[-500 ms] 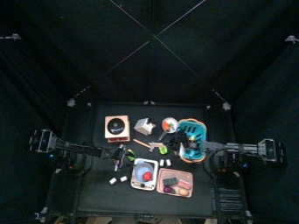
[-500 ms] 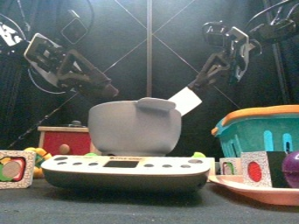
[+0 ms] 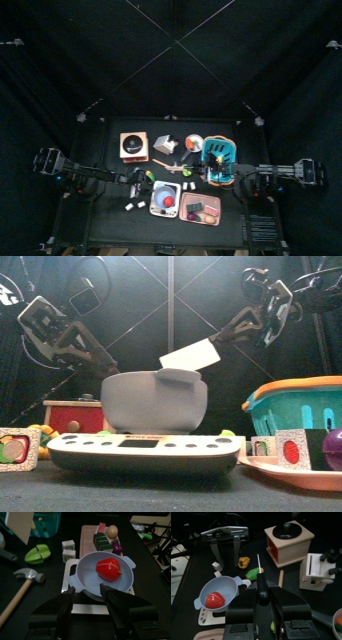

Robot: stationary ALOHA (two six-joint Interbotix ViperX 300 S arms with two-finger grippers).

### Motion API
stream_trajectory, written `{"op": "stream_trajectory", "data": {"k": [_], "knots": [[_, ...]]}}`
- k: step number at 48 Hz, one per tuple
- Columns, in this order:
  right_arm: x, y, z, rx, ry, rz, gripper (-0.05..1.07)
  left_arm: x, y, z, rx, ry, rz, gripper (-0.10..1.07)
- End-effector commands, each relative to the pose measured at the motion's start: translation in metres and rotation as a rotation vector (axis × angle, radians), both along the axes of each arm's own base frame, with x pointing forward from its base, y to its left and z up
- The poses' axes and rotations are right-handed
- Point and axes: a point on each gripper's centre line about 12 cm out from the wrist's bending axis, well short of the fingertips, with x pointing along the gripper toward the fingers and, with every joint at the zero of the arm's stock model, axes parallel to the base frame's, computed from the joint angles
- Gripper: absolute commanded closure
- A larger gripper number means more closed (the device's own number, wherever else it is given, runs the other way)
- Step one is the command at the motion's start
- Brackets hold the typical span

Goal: Grab bowl

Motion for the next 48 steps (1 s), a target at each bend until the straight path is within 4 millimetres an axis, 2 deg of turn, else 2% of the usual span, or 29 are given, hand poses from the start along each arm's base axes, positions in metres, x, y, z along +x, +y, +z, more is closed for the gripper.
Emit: {"op": "stream_trajectory", "data": {"k": [1, 15, 20, 41, 48], "knots": [[0.000, 0.000, 0.007, -0.005, -0.039, 0.008, 0.52, 0.011, -0.002, 0.014, -0.064, 0.020, 0.050, 0.15], [-0.003, 0.000, -0.005, 0.003, -0.006, 0.004, 0.52, 0.034, -0.004, 0.016, -0.241, 0.200, 0.175, 0.15], [-0.004, 0.000, -0.007, 0.004, 0.001, 0.002, 0.52, 0.039, -0.006, 0.009, -0.265, 0.250, 0.189, 0.15], [-0.006, -0.002, -0.011, 0.003, 0.021, -0.009, 0.52, 0.046, -0.005, -0.015, -0.222, 0.328, 0.185, 0.18], [-0.006, -0.002, -0.011, 0.003, 0.021, -0.008, 0.52, 0.047, -0.005, -0.017, -0.190, 0.329, 0.165, 0.20]]}}
